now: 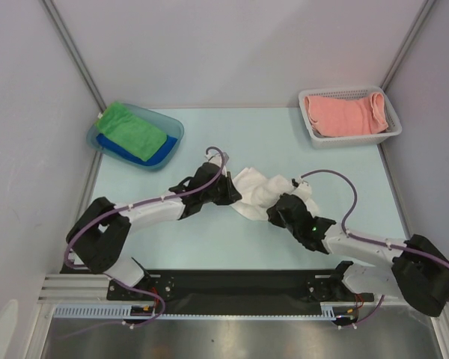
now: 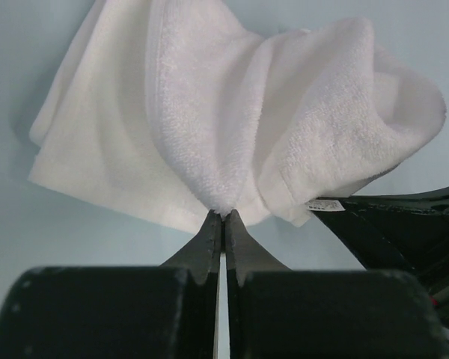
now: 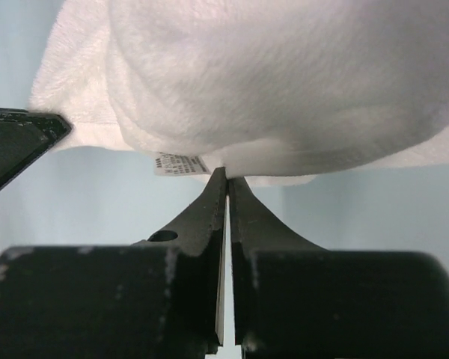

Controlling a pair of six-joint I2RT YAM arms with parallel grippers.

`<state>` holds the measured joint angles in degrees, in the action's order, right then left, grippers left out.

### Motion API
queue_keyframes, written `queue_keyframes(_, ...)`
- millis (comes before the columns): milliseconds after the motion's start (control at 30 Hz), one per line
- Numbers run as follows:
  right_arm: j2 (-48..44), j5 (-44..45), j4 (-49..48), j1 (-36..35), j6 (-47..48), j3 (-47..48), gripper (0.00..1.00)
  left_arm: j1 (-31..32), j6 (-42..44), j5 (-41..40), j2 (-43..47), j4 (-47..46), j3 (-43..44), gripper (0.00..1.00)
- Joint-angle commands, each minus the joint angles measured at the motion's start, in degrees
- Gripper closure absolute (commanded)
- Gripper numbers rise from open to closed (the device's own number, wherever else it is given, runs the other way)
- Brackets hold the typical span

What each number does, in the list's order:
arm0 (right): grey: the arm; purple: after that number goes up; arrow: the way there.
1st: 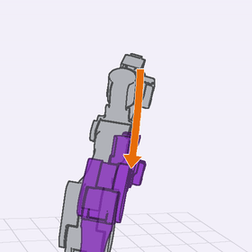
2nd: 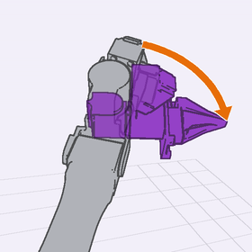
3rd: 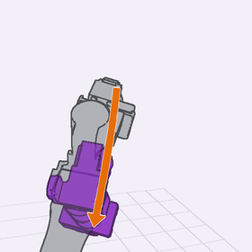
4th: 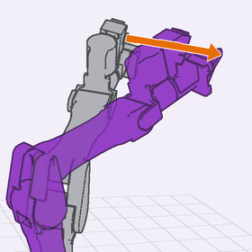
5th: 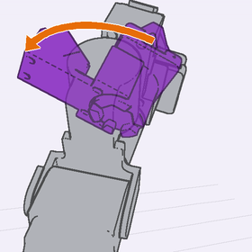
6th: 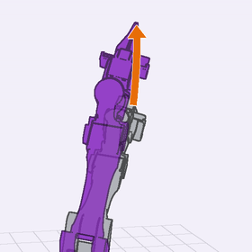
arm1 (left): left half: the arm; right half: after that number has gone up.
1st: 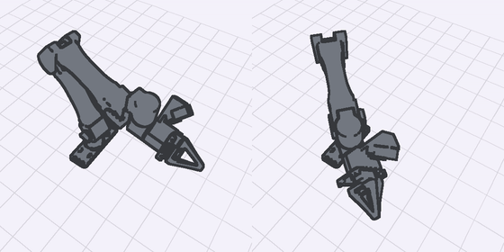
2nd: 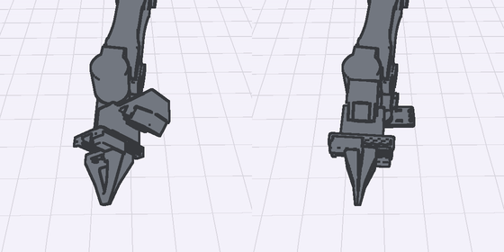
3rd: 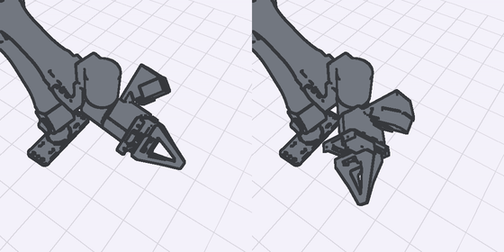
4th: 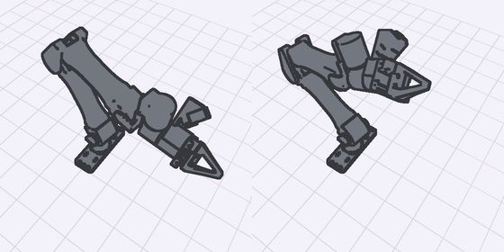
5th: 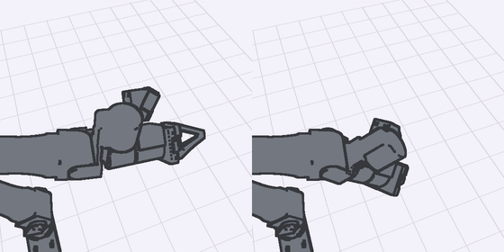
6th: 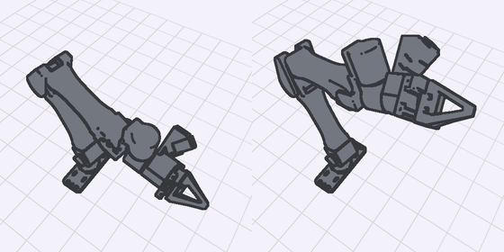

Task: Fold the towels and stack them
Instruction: Flatten out the crumpled towel

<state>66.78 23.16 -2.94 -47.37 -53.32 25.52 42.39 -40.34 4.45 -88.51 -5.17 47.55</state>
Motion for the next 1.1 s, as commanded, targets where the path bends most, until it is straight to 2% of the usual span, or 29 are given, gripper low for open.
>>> queue_keyframes(0, -6.90, 2.33, 2.67, -0.17, 0.23, 0.85, 1.00, -0.47, 2.45, -2.51, 6.49, 1.64, -0.35, 1.00)
queue_keyframes(200, -17.55, 3.21, 12.95, -0.17, 3.30, 4.09, 1.00, -0.47, 5.08, -8.39, 16.68, 8.05, 0.87, 1.00)
queue_keyframes(333, -22.83, 5.40, 18.66, -0.09, 9.10, 10.59, 1.00, -0.38, 8.25, -11.04, 22.57, 11.93, 3.60, 1.00)
queue_keyframes(733, -19.77, 10.15, 22.19, -0.17, 37.65, 40.64, 1.00, 3.13, 25.21, -14.12, 33.84, 21.78, 22.57, 1.00)
queue_keyframes(833, -17.83, 9.80, 22.01, -0.09, 41.96, 47.15, 1.00, 3.75, 28.64, -13.68, 33.76, 24.32, 30.73, 1.00)
queue_keyframes(1067, -15.28, 9.72, 21.31, -0.09, 48.91, 58.23, 1.00, 4.80, 32.60, -11.57, 33.31, 27.93, 43.22, 1.00)
